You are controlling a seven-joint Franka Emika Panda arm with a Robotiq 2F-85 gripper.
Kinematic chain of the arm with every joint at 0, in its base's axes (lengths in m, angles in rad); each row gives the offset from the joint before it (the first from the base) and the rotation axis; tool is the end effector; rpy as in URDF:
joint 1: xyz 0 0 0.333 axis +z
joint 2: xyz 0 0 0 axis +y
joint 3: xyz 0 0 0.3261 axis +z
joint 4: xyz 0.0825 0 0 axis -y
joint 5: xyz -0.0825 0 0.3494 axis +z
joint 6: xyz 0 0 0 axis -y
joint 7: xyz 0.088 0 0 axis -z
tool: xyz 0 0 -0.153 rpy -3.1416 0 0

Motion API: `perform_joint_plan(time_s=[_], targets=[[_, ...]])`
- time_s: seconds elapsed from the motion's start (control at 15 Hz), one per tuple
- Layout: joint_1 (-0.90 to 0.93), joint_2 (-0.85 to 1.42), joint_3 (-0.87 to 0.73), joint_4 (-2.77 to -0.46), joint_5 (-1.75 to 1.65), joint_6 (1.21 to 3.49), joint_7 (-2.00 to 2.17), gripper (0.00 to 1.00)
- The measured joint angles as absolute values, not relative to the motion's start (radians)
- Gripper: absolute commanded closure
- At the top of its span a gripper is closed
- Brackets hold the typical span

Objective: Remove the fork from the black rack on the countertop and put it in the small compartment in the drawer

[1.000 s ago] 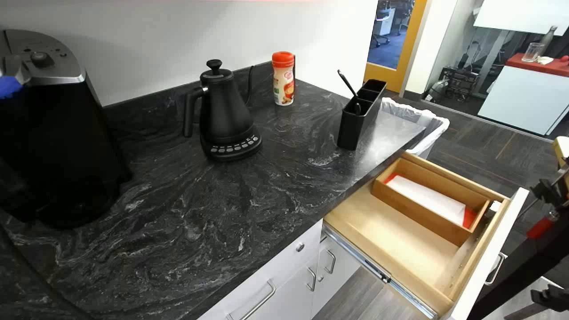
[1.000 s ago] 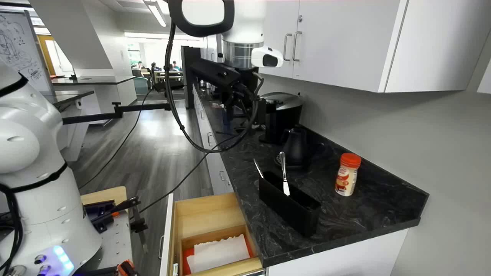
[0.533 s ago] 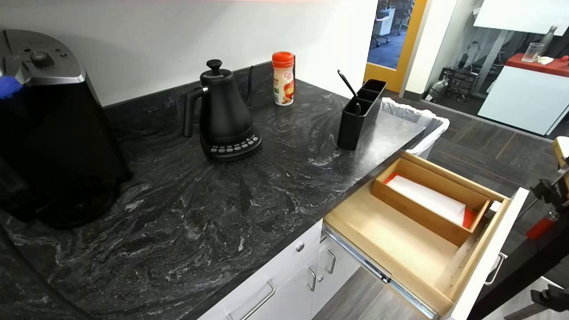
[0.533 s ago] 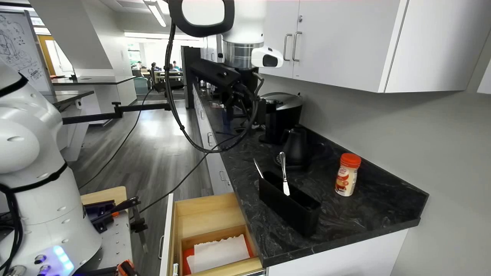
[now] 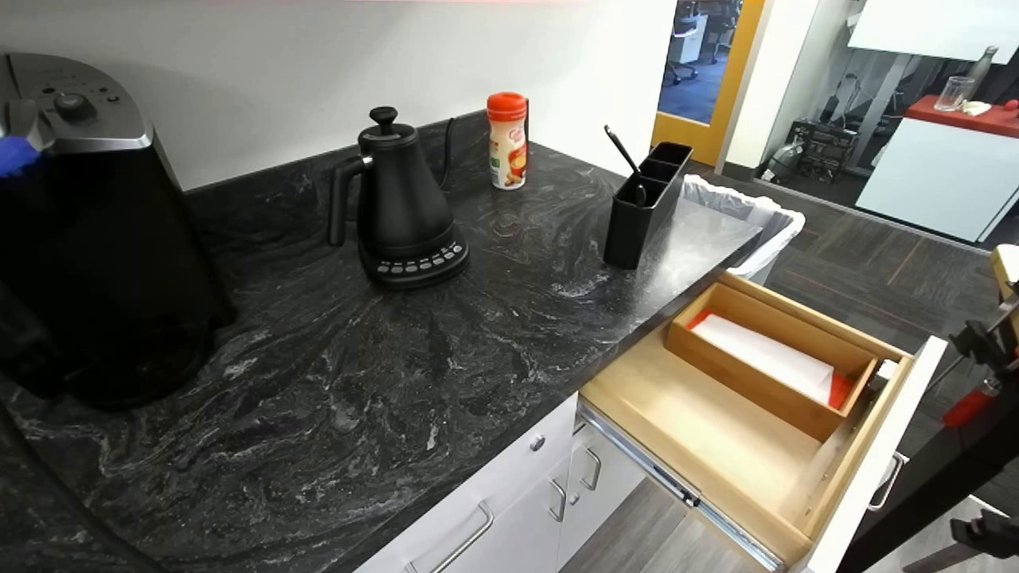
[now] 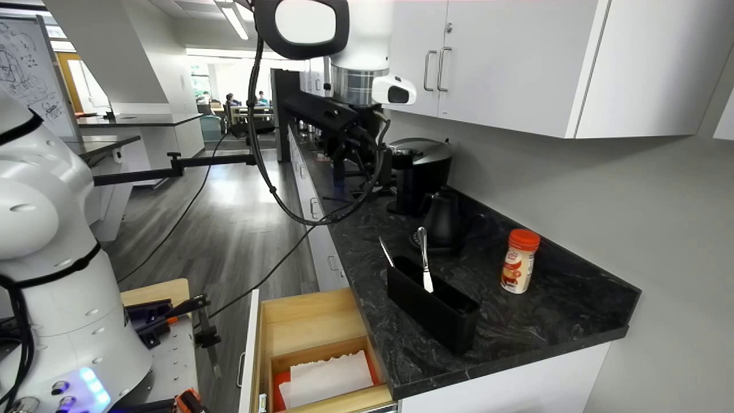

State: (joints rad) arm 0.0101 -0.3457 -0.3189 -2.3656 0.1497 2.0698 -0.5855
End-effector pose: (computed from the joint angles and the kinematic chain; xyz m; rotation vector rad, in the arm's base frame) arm 0.3987 -0.1166 0.4371 -2.9138 -0.3260 -0.1894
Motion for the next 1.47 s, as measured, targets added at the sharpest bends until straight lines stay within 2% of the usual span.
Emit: perform_joint_plan(time_s=[0.4,0.73,1.27,1.47], targets=[[0.057,-0.238,-0.105,-2.416,0.139,2.175,-0.535,0.0],[0.079,-0.094,0.026,-2.43,-0.025,2.353,-0.456,0.0],[0.074,0.053,0.038,-2.434,-0.628,2.576,-0.193,0.0],[0.074,0.071,0.03,-2.434,-0.741,2.656,-0.052,0.0]])
